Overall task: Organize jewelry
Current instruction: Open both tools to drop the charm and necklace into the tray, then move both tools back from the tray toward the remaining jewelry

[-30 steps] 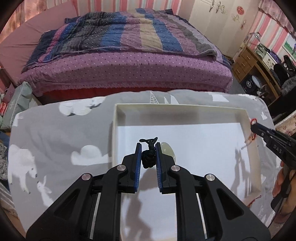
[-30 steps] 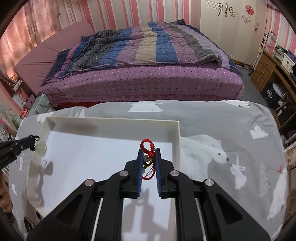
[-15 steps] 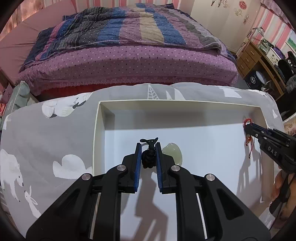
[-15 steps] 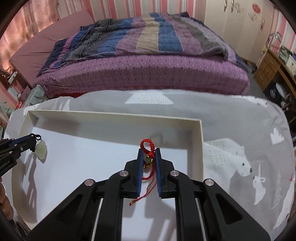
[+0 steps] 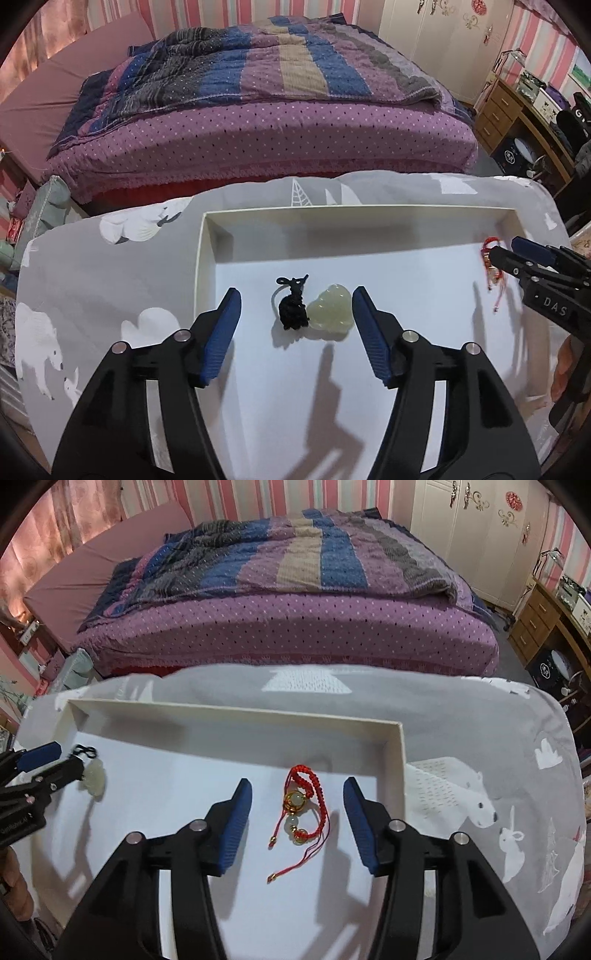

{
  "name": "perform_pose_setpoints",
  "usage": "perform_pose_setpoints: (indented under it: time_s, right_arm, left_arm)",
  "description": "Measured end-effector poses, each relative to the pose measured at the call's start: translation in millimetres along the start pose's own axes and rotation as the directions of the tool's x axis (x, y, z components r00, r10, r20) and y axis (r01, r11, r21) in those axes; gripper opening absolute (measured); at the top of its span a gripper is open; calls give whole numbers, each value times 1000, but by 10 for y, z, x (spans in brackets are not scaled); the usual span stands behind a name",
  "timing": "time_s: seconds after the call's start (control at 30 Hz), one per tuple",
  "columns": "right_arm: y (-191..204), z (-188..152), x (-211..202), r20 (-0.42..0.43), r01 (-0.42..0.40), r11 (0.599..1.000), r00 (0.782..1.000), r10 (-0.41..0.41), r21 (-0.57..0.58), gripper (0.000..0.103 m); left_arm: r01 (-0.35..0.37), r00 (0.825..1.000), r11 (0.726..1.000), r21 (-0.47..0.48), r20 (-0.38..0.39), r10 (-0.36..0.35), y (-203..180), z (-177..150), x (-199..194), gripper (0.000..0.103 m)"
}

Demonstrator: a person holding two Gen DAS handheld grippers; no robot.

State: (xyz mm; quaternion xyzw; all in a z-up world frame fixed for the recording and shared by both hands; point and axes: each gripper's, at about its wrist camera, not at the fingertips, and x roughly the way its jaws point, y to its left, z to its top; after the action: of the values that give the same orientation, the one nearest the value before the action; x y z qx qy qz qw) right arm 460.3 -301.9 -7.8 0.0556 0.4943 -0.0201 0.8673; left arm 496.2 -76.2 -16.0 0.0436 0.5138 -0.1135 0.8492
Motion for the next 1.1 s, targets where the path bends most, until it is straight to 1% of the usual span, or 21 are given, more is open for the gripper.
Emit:
perform_pose_setpoints:
  time_s: [0.1, 0.17, 0.23, 0.3, 0.4, 0.47, 0.6, 0.67, 0.7, 0.73, 0.8, 0.87, 1.0, 1.1]
  right_arm:
    - [-4, 7, -291, 30, -9, 1000, 999, 9, -2, 52]
    - [10, -12, -538, 52, -3, 1000, 999, 4, -13, 54]
    - [11, -58, -796, 63, 4, 1000, 998, -3, -14, 58]
    - [1, -119, -1048, 64, 2, 1000, 998, -1, -11, 59]
    - [27, -240, -1438, 94, 14, 999, 996, -11, -32, 59]
    - [11, -307, -1653, 108, 25, 999, 994, -21, -38, 59]
    - [-19, -515, -2144, 137, 22, 1000, 990, -20, -14, 59]
    - [-7, -603, -2341, 154, 24, 1000, 988, -22, -12, 63]
    - [7, -674, -2459, 171, 26, 1000, 985, -23, -16, 64]
    - [21, -738, -2536, 183, 29, 999, 983, -25, -19, 69]
    - [49, -919, -2648, 192, 30, 999, 981, -24, -25, 69]
    - [51, -1121, -2667, 181, 14, 1000, 983, -10, -21, 69]
    - [134, -1514, -2565, 151, 5, 999, 989, 2, -46, 69]
    - [185, -1785, -2443, 124, -11, 998, 992, 19, -64, 69]
  left_arm:
    - [22, 1000, 1000, -15, 11, -21, 21, -11, -236, 63]
    - [20, 999, 1000, -16, 39, -19, 27, -41, -465, 68]
    - [15, 997, 1000, -21, 70, -13, 41, -87, -720, 76]
    - [10, 996, 999, -33, 90, -7, 71, -165, -1003, 78]
    - [-12, 992, 998, -56, 124, 19, 138, -319, -1431, 81]
    - [-11, 989, 997, -80, 145, 22, 202, -415, -1673, 83]
    - [-38, 980, 993, -109, 188, 58, 290, -642, -2128, 86]
    - [-54, 973, 992, -114, 216, 77, 307, -790, -2346, 89]
    - [-52, 968, 992, -115, 237, 78, 318, -912, -2474, 92]
    - [-52, 964, 992, -113, 252, 80, 321, -1001, -2555, 95]
    - [-62, 959, 992, -109, 268, 89, 314, -1160, -2652, 97]
    - [-63, 957, 993, -101, 275, 89, 315, -1349, -2706, 98]
    - [-82, 954, 992, -98, 280, 106, 367, -1743, -2712, 100]
    - [-75, 958, 993, -92, 270, 98, 417, -2046, -2648, 100]
